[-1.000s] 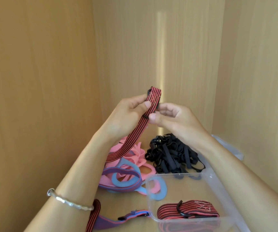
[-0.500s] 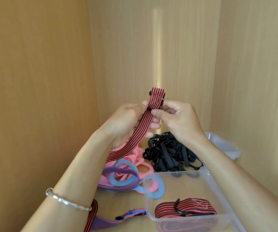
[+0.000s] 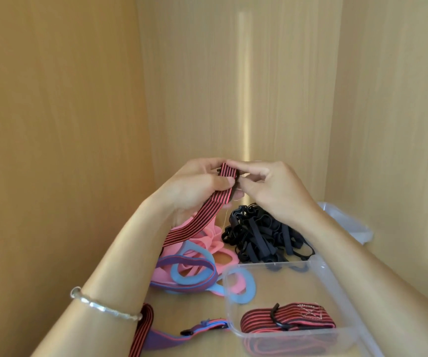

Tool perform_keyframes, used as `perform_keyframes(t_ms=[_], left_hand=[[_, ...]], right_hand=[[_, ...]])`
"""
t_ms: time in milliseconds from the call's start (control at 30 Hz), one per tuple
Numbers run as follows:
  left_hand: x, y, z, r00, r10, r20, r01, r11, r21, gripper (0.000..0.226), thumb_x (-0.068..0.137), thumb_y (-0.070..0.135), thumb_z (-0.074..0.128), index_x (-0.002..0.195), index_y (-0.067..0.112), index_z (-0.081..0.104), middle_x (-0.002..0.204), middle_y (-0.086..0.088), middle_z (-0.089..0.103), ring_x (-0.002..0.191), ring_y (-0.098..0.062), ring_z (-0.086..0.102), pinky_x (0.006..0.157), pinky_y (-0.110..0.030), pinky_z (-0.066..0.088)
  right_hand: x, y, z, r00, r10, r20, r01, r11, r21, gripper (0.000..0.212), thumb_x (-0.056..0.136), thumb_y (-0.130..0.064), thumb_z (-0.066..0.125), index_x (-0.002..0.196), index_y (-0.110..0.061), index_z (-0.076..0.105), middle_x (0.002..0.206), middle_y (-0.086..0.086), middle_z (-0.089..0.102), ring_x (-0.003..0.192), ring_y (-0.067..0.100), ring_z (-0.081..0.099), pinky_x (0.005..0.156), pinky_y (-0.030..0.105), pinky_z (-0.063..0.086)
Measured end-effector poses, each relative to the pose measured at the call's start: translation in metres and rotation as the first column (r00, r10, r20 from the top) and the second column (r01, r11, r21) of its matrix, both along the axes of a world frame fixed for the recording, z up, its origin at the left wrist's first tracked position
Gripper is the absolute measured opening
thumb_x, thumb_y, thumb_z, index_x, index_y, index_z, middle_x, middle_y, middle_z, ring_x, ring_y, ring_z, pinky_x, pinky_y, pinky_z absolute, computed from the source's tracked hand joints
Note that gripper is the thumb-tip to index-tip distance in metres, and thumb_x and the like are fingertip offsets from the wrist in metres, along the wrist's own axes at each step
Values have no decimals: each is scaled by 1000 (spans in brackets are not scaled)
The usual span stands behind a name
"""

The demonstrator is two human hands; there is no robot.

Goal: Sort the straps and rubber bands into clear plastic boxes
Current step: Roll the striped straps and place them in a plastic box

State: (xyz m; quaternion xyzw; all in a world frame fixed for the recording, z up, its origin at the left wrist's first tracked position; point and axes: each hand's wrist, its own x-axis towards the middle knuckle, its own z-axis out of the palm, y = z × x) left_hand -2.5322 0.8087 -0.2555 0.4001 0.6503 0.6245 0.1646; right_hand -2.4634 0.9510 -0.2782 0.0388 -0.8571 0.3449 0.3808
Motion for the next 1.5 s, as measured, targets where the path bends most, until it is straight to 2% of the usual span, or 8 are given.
perform_keyframes(t_ms=[133,267,467,633,967,1167,1333,1500], left_hand=[[-3,8,-5,898,195,-395,-234,971,-51,65,95,-1,49,151,15,21,94,-3,68,67,-10,61,66,-29,50],[-6,15,-11,651,200,-732,-388,917,-94,71,94,8,51,153,25,14,99,-2,69,85,-19,61,78,-31,48],[-8,10,-13,540,197,-818,-446,892,-79,25,93,24,57,118,23,60,83,-4,69,71,-24,59,65,-31,47],[-13,5,-12,501,217,-838,-492,868,-70,19,92,19,56,108,20,65,71,-5,64,60,-22,52,54,-26,37],[-15,9,-17,563,363,-742,-548,836,-7,24,98,19,46,112,27,64,81,-15,64,65,-33,66,60,-41,55],[3,9,-11,773,365,-519,-407,913,35,34,96,4,45,113,24,66,89,6,64,70,-7,71,74,-35,59],[25,-3,-24,884,319,-341,-298,948,114,35,96,4,48,101,35,64,97,8,70,81,-5,71,84,-38,57],[30,-30,-52,995,97,-2,-94,970,225,32,102,9,40,121,31,53,109,1,69,100,-13,69,81,-26,57]], right_hand=[[2,5,7,990,140,22,-132,966,-222,27,93,-16,61,106,-40,67,98,-14,72,92,-6,66,93,23,48],[0,7,4,995,98,12,-95,980,-172,19,88,-23,69,105,-30,70,97,-10,72,98,5,65,94,23,46],[1,12,2,995,12,-96,-21,995,-102,22,87,-13,70,82,-34,64,76,-8,69,76,11,65,84,33,54],[0,12,-1,994,6,-112,-14,997,-70,24,91,-10,64,84,-32,59,82,-3,71,79,6,70,85,40,55],[8,3,-1,995,-97,11,96,995,29,12,91,-15,64,86,-24,60,81,-1,69,72,13,65,66,24,48],[28,-4,-21,994,-105,16,105,994,-22,7,92,-21,64,98,-24,62,88,-9,68,78,4,64,75,18,47],[40,2,-36,992,-121,-28,123,990,73,13,93,-20,60,103,-26,65,79,0,72,78,27,67,76,45,53],[43,-3,-44,995,-99,-20,101,985,141,12,92,-21,59,100,-28,65,73,5,71,71,31,65,69,47,53]])
